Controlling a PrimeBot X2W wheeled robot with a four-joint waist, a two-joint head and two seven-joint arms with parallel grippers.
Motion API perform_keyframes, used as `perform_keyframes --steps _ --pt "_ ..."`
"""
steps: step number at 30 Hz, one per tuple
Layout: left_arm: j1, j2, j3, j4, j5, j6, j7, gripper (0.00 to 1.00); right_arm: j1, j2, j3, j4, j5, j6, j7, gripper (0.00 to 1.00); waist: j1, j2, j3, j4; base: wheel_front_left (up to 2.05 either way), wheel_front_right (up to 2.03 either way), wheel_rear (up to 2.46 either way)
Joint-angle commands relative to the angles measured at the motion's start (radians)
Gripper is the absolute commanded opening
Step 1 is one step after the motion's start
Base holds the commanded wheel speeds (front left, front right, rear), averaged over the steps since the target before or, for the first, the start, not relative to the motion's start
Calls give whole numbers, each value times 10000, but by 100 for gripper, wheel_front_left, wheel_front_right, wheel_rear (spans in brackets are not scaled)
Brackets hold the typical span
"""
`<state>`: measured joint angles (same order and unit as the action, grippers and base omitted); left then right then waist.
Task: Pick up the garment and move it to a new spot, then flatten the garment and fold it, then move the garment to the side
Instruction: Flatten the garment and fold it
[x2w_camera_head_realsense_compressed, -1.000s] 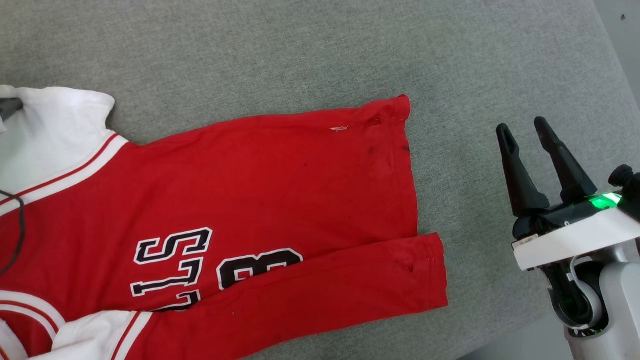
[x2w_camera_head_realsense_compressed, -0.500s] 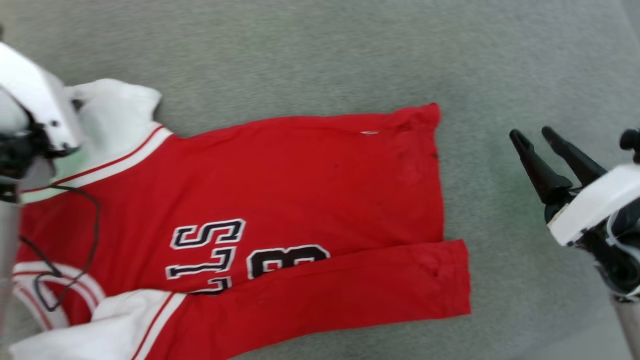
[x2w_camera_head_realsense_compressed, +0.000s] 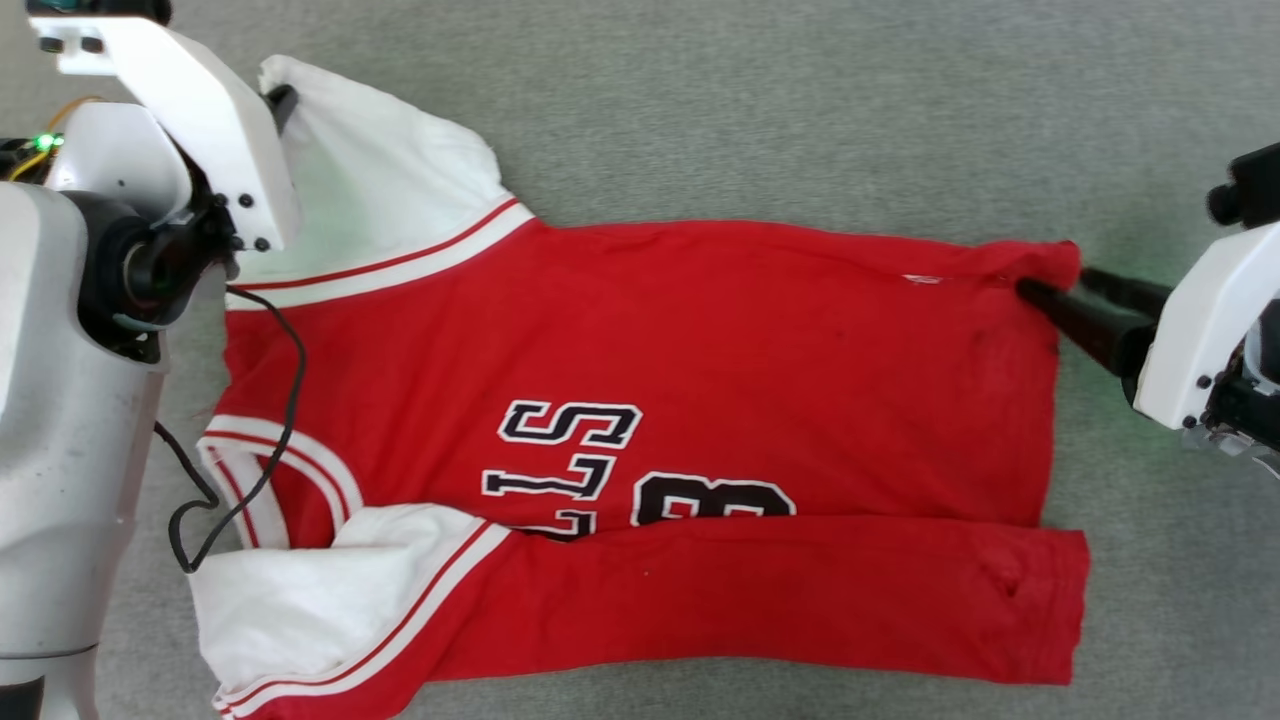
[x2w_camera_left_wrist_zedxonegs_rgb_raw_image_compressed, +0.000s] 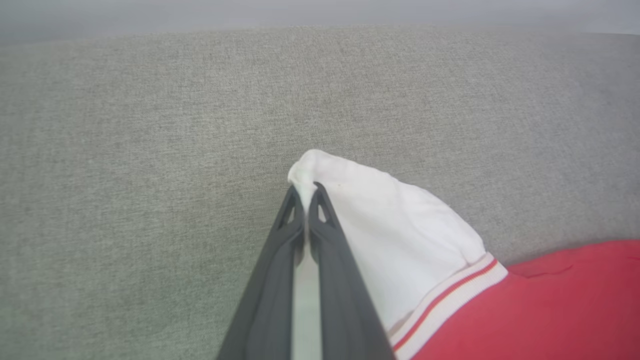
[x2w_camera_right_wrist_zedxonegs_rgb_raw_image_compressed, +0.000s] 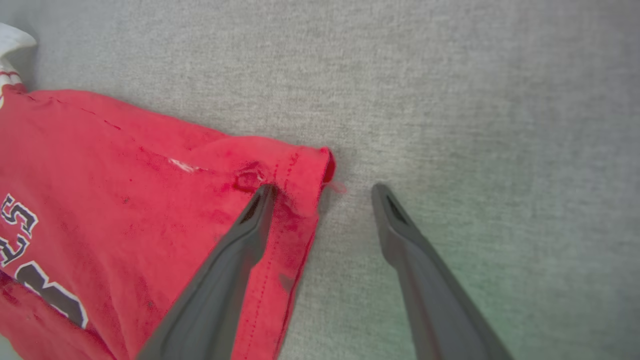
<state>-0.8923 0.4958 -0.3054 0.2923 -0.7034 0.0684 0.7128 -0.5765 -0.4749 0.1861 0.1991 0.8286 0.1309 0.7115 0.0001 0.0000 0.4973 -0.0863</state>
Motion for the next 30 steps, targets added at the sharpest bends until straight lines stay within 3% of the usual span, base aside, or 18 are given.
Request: perform_keyframes --steps 1,6,8,9,13,21,30 --pt "-124 -41 -20 -43 39 -51 -81 0 -110 11 81 186 -6 -4 299 100 -1 0 91 217 0 0 0" --pt "19 -128 -7 -59 -18 -90 -342 0 -123 272 328 944 -227 -5 1495 100 -1 0 124 442 0 0 0" --pt "121 -151 -30 -8 -55 -137 -407 0 -59 431 366 1239 -274 -7 1927 19 -1 0 94 513 0 0 0" --pt "145 -172 -38 20 -49 -145 -448 0 -54 482 369 1315 -321 -5 2053 0 -1 0 75 548 0 0 0" --pt "241 -198 -46 134 -130 -244 -571 0 -342 465 287 1268 -480 -4 2069 0 -1 0 -32 622 0 0 0" --pt "520 -82 62 235 -172 -389 -1056 0 -902 35 -44 707 -1349 -5 596 0 -1 0 -730 587 0 0 0" --pt "1901 120 537 -167 -495 -341 -1953 0 -35 343 -436 864 -1640 -5 -381 0 -1 0 -2151 657 0 0 0"
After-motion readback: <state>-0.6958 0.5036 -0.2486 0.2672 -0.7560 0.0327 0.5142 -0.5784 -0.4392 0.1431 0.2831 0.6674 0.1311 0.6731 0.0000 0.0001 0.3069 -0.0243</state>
